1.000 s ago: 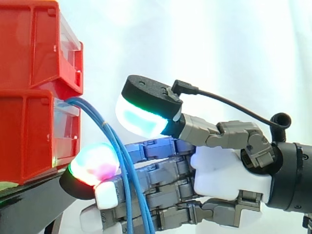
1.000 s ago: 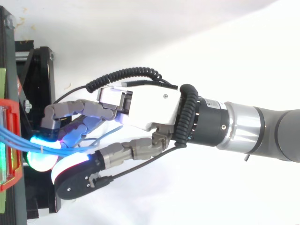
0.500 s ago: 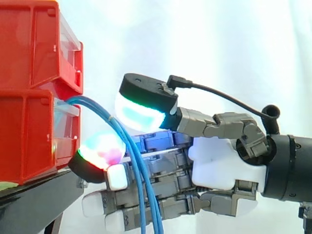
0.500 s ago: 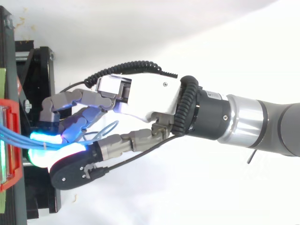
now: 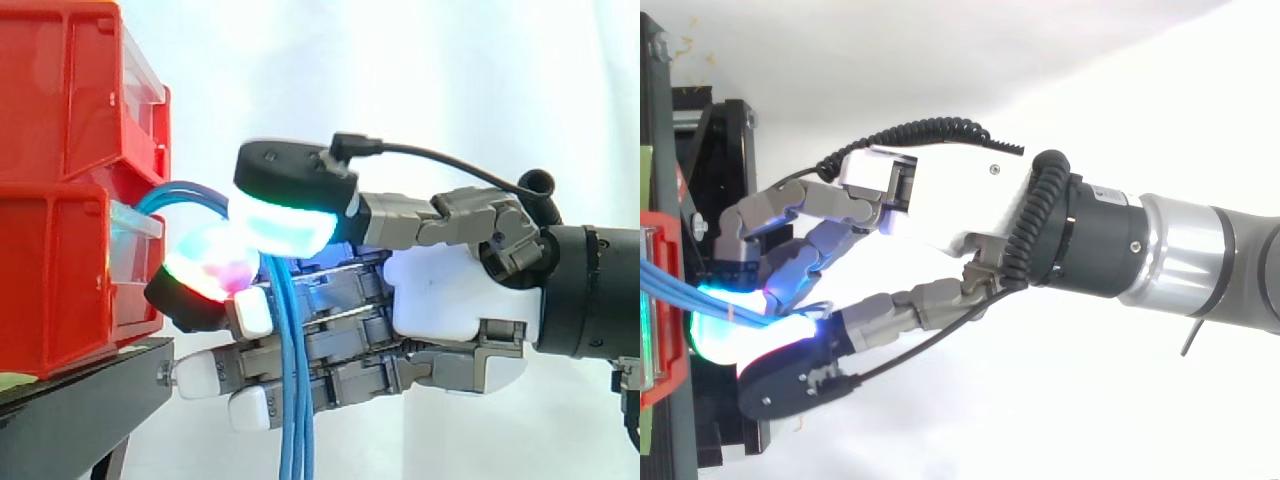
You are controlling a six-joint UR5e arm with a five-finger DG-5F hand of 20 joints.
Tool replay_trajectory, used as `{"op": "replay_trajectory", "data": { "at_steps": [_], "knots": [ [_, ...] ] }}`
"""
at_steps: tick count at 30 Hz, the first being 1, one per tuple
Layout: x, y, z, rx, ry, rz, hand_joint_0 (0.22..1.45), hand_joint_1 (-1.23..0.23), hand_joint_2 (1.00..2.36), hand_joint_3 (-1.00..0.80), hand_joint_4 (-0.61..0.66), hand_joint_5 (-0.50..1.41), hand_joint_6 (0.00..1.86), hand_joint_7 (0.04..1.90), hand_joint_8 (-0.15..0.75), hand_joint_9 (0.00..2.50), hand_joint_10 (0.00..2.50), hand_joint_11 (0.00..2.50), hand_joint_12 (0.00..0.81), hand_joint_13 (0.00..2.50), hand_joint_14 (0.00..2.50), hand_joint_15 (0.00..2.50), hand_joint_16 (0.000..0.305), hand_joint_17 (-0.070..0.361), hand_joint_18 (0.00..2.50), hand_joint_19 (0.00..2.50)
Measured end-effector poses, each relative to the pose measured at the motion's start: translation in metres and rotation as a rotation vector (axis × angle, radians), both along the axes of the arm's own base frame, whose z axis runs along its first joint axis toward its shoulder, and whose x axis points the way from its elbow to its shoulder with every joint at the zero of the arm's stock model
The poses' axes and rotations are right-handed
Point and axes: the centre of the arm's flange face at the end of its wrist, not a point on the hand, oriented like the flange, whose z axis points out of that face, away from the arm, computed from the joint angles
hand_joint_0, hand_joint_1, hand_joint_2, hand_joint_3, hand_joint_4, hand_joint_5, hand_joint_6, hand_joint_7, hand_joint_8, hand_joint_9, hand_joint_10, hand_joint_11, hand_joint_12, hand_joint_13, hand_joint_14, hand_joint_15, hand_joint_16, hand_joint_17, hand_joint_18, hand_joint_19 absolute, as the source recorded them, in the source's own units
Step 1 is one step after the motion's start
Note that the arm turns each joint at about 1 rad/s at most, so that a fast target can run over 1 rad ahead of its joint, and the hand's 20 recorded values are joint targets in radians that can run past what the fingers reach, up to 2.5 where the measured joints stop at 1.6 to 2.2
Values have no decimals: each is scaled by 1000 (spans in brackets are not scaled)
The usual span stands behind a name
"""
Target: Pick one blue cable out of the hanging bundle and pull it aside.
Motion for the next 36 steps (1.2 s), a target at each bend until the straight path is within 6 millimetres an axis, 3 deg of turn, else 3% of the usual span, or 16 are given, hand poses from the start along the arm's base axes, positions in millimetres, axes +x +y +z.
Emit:
{"op": "replay_trajectory", "data": {
  "at_steps": [4,10,13,19,22,26,29,31,36],
  "knots": [
    [-2,-1,2,-2,27,-1,451,-633,1000,-500,220,-118,879,1051,359,976,14,736,385,781,15,428,56,127,809,389],
    [-3,-4,1,-4,47,-4,521,-490,1000,-500,191,-109,861,1032,346,1034,14,738,360,823,14,453,51,115,799,450],
    [-4,-6,1,-4,49,-6,585,-571,1005,-438,168,-114,859,1078,338,1036,17,758,342,828,16,470,48,109,785,465],
    [-4,-7,7,-4,46,-8,583,-728,1017,-209,172,-128,880,1140,337,1005,14,765,348,838,17,486,49,111,821,463],
    [-5,-8,10,-5,44,-9,601,-768,1018,-184,170,-128,881,1159,339,998,17,764,351,842,16,475,50,113,834,441],
    [-6,-10,19,-6,41,-11,657,-803,1016,-232,122,-146,910,1141,321,937,17,774,344,816,16,468,48,109,826,422],
    [-8,-13,23,-7,48,-13,716,-812,1011,-356,147,-160,912,1252,336,934,17,784,352,811,17,452,48,109,853,393],
    [-10,-14,24,-8,57,-15,740,-808,1000,-500,172,-167,911,1216,341,934,14,800,349,816,16,443,49,109,871,373],
    [-15,-15,24,-11,95,-14,597,-797,1000,-500,256,-178,931,1020,338,913,15,869,350,823,16,463,49,110,886,411]
  ]
}}
